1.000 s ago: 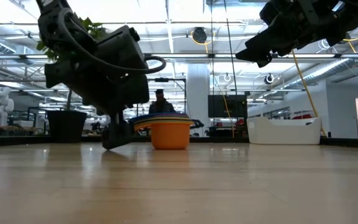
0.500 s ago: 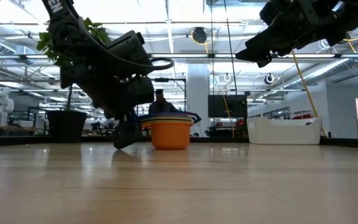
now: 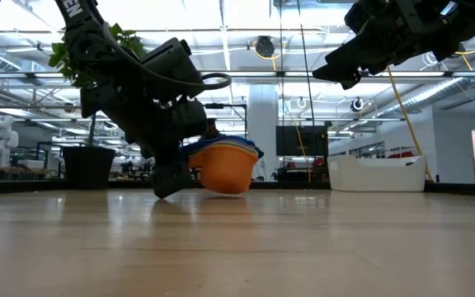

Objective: Nest measuring cups in basket
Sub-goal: Put the stacked measuring cups into the white bin

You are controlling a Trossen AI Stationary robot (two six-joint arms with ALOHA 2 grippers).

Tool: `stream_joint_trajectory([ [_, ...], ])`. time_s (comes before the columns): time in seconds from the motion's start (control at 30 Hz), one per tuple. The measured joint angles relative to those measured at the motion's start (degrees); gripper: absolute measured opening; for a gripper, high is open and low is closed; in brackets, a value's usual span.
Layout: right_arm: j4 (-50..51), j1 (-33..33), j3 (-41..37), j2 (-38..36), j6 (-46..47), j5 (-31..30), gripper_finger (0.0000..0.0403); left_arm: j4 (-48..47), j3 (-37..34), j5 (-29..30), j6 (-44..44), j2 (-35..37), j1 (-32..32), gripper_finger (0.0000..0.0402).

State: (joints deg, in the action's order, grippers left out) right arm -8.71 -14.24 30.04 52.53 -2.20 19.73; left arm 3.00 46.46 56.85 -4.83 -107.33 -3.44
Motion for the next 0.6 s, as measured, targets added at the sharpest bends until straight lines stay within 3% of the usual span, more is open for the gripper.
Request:
stream_joint_trajectory([
  [0.47,0.1,0.0,0.0,-0.2,-0.9,-0.4,0.0235,-1.3,0.7,-1.3,-3.1,3.2,-0.1,0.0078],
  [0.6,4.9,0.0,1.5,-3.6,-1.5,-5.2,0.0235,-0.1,3.7,0.3,-8.5,6.6,0.3,0.0078],
])
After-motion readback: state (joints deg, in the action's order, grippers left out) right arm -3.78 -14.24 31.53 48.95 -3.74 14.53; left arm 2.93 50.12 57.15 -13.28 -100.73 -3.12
